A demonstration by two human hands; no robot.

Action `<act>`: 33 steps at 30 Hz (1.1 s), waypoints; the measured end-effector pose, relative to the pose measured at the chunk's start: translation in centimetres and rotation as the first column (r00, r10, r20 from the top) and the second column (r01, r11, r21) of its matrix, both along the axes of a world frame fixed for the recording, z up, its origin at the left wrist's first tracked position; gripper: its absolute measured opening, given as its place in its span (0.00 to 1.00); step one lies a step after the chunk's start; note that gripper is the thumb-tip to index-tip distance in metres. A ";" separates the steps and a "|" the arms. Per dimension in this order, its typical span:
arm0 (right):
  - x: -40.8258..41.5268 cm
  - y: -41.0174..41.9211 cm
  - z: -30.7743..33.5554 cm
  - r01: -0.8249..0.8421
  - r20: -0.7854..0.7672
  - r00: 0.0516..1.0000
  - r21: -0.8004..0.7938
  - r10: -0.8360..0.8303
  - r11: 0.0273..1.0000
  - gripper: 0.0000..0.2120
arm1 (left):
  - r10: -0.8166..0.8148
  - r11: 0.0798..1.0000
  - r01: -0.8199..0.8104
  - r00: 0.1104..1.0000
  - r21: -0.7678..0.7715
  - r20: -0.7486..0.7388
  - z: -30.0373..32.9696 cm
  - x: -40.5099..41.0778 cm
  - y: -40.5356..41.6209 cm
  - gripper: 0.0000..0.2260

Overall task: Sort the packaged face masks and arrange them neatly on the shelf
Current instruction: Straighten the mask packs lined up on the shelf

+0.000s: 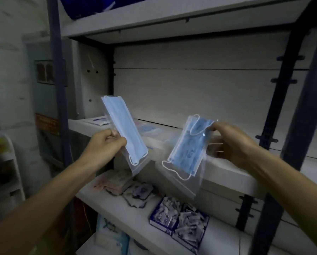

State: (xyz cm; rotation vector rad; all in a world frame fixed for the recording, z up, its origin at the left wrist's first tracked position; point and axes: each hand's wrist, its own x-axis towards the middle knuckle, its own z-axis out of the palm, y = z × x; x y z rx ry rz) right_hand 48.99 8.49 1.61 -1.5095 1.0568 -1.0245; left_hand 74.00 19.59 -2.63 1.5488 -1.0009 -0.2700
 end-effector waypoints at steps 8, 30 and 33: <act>2.3 -0.6 2.3 0.489 0.218 0.861 -0.103 -0.460 0.866 0.02 | -0.200 0.978 0.200 0.980 -0.057 -0.002 1.5 6.7 -3.9 0.05; 5.0 -9.1 5.0 0.648 0.445 0.679 0.010 -0.584 0.762 0.17 | -0.391 0.916 0.382 0.919 -0.126 -0.051 3.2 12.1 -17.9 0.02; 5.7 -10.6 4.6 0.641 0.423 0.682 0.045 -0.596 0.766 0.16 | -0.398 0.911 0.387 0.915 -0.140 -0.063 3.0 12.6 -19.6 0.03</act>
